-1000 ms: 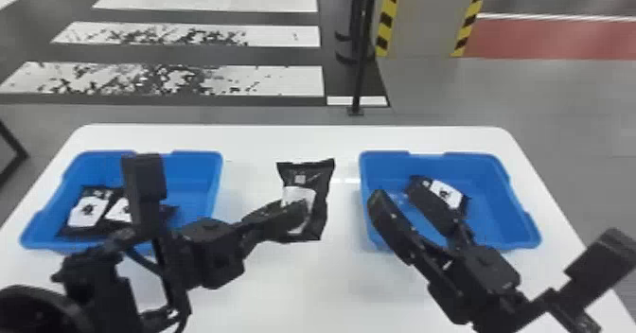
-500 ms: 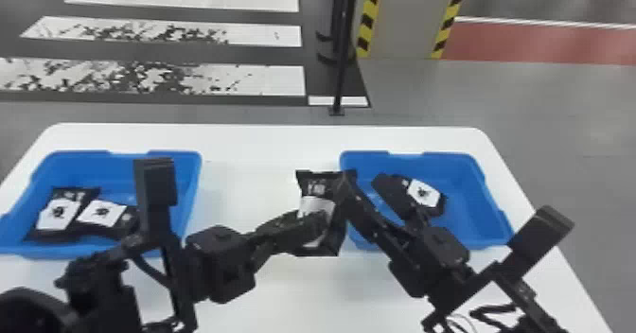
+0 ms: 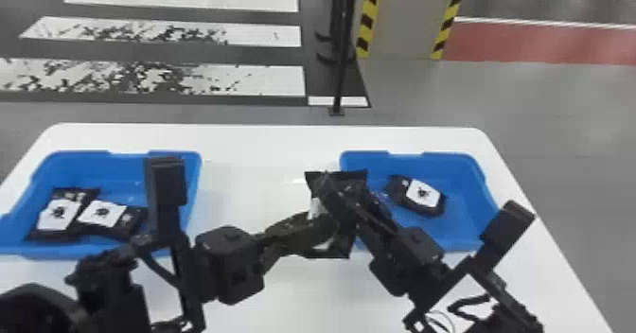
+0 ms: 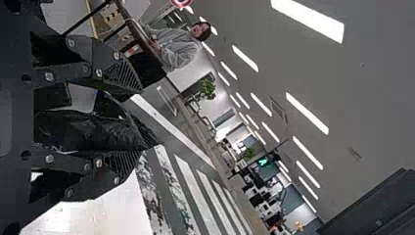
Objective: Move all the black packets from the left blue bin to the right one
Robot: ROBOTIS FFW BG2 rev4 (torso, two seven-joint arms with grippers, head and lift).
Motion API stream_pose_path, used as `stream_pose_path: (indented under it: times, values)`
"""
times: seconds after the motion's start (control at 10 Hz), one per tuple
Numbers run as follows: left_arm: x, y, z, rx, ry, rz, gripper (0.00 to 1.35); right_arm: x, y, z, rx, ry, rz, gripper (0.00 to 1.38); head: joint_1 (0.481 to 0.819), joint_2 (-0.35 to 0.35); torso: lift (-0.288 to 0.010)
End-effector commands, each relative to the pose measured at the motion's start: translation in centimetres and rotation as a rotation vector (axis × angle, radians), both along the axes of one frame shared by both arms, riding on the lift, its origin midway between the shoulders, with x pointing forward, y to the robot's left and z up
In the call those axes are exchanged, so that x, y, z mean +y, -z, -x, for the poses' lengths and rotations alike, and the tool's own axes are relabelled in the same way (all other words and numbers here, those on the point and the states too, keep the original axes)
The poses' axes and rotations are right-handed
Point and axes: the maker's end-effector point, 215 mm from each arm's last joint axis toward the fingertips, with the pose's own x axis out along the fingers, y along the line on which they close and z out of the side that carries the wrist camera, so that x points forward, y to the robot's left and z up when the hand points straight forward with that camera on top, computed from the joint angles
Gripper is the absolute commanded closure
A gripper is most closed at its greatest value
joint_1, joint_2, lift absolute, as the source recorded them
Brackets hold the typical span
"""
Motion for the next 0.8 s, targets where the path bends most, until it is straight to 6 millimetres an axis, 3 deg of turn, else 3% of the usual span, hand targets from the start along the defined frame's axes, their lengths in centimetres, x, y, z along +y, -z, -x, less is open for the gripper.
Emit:
stream_pose_path:
  times: [0.0, 0.2, 0.3, 0.5, 0.6, 0.7]
  values:
    - [-0.1, -0.1, 0.0, 0.0, 0.002, 0.002, 1.21, -0.5, -0.6, -0.3, -0.025, 0.02, 0.004, 1.29, 0.695, -0.078, -0.14]
    - [-0.2, -0.1, 0.1, 0.0, 0.005, 0.004, 1.21, -0.6, -0.6, -0.4, -0.029, 0.025, 0.005, 1.28, 0.695, -0.085, -0.14]
    - [-0.4, -0.3, 0.2, 0.002, 0.008, 0.022, 1.04, -0.6, -0.7, -0.4, -0.028, 0.024, 0.001, 1.28, 0.695, -0.087, -0.14]
    - [-0.2, 0.3, 0.4, 0.03, 0.004, 0.032, 0.21, -1.2, -0.4, -0.9, -0.027, 0.034, 0.006, 1.28, 0.695, -0.091, -0.14]
    - [0.2, 0.6, 0.4, 0.038, -0.007, 0.033, 0.06, -2.3, -0.2, -2.0, -0.037, 0.054, 0.034, 1.28, 0.695, -0.095, -0.14]
    - [0.8, 1.3, 0.7, 0.056, -0.023, 0.034, 0.15, -3.8, 0.0, -3.4, -0.054, 0.076, 0.081, 1.28, 0.695, -0.102, -0.14]
